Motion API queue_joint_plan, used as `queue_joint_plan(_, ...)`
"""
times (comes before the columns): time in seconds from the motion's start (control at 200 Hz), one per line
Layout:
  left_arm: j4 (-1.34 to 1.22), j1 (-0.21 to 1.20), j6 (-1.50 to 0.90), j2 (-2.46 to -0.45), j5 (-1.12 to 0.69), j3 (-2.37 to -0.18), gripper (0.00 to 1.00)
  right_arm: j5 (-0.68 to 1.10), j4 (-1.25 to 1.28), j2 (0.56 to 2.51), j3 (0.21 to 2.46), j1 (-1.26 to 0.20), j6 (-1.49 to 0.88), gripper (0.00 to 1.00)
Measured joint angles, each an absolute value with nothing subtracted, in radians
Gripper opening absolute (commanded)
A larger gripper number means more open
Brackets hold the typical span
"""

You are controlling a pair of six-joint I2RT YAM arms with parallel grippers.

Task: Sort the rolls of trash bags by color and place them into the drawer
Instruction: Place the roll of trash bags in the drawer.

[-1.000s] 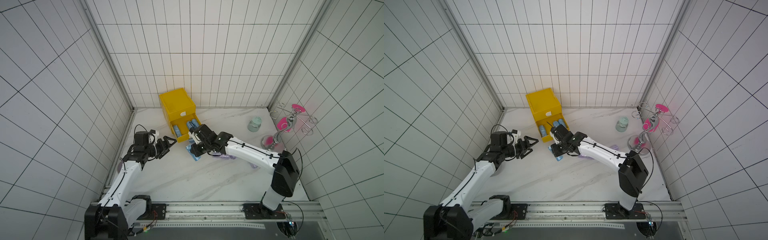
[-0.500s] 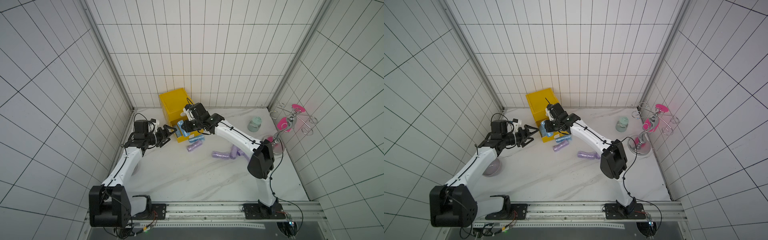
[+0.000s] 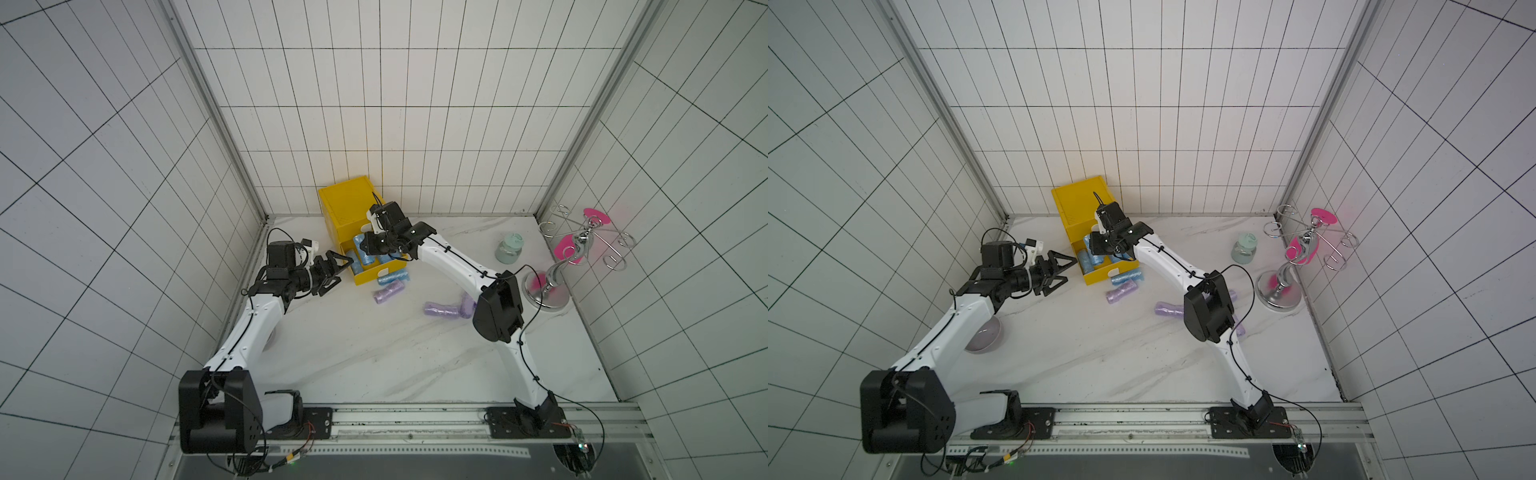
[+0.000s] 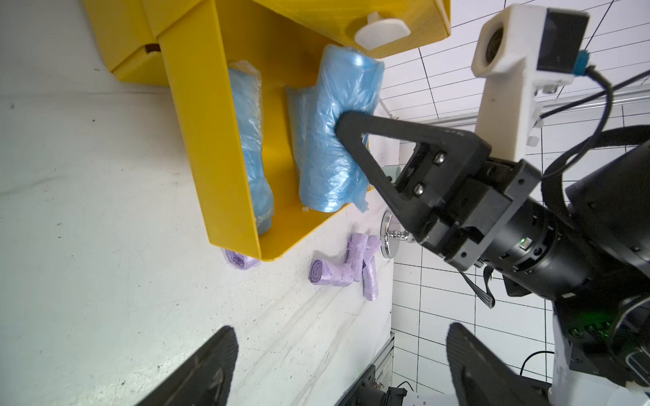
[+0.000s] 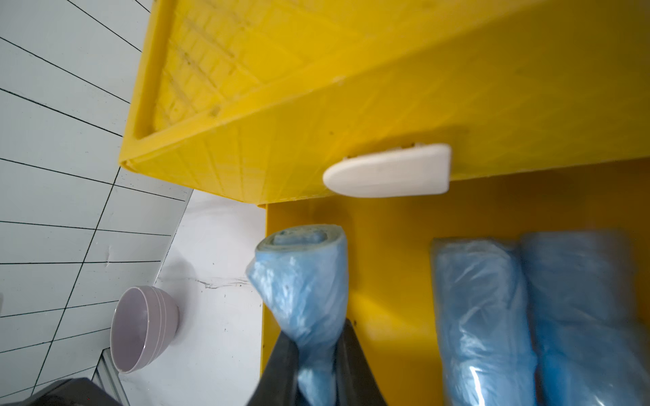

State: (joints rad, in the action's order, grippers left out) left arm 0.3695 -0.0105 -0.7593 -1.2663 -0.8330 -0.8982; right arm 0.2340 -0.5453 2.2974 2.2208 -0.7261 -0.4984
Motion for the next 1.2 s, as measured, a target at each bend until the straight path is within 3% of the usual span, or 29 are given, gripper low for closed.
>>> queue_joint_plan(0.125,0.369,-0.01,-0.759,-1.266,-0.838,-0.896,0.92,0.247,-0.545,2.306,2.223,-0.726,-0.512,0.47)
queue_joint_plan(0.25,0.37,-0.01,-0.759,-1.265,-0.838,-0.895,0.92,0.253,-0.542,2.303,2.223,-0.726,-0.512,0.55)
queue_joint_plan(0.37,0.386,-0.01,-0.746,-1.253,-0.824,-0.894,0.92,0.252,-0.542,2.284,2.218,-0.726,-0.509,0.54)
queue_joint_plan(0.535,0.418,0.009,-0.724,-1.208,-0.788,-0.883,0.92,0.244,-0.525,2.156,2.124,-0.724,-0.5,0.45)
queue_joint_plan(0.894,0.467,0.109,-0.707,-1.119,-0.699,-0.797,0.92,0.245,-0.337,1.707,1.526,-0.578,-0.531,0.33)
queue_joint_plan(1.064,0.468,0.141,-0.715,-1.095,-0.671,-0.748,0.92,0.304,-0.233,1.698,1.29,-0.483,-0.598,0.32)
queue_joint_plan(1.204,0.468,0.157,-0.727,-1.092,-0.657,-0.714,0.92,0.379,-0.167,1.797,1.24,-0.435,-0.661,0.33)
